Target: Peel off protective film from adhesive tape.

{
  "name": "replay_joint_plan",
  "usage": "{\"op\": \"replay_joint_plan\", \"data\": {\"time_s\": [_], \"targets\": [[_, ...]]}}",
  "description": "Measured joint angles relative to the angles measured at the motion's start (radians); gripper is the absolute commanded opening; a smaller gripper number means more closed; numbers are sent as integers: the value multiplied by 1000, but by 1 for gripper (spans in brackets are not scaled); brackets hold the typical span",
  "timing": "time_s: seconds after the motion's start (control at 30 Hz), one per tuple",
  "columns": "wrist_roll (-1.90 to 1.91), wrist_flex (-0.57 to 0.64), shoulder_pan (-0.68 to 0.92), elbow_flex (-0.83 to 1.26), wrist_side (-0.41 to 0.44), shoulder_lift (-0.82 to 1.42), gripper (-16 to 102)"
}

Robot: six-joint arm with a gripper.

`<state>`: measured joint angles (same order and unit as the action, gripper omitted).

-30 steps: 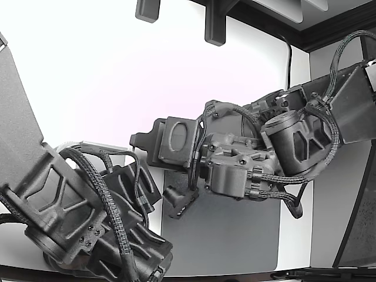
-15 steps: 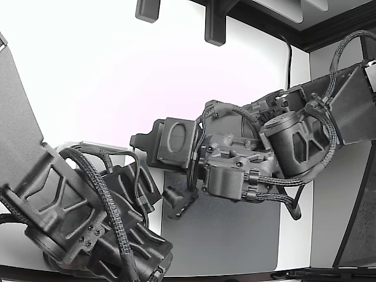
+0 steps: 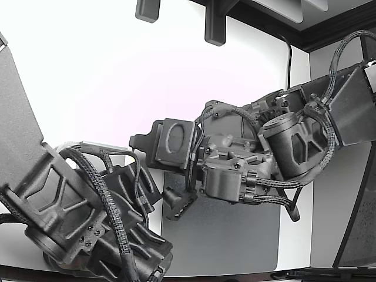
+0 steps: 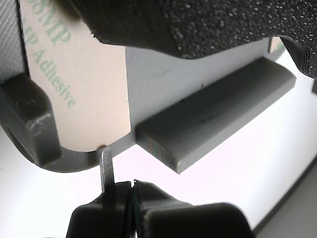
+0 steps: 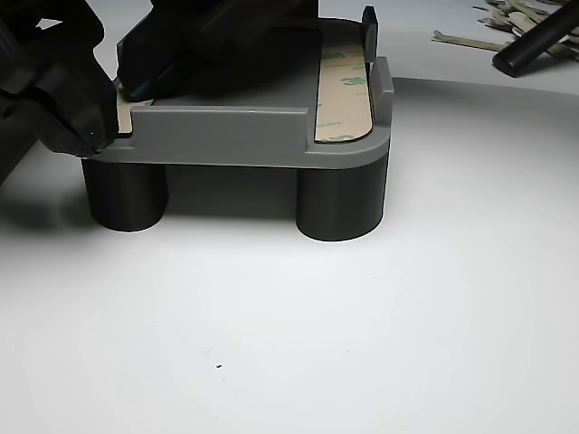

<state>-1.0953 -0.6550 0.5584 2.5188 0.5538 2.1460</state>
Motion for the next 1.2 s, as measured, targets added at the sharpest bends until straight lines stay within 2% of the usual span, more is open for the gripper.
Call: {"op": "replay_joint_plan", "data": {"time_s": [1.2], "targets": [[-3, 0, 2, -9, 9, -17, -11]]}}
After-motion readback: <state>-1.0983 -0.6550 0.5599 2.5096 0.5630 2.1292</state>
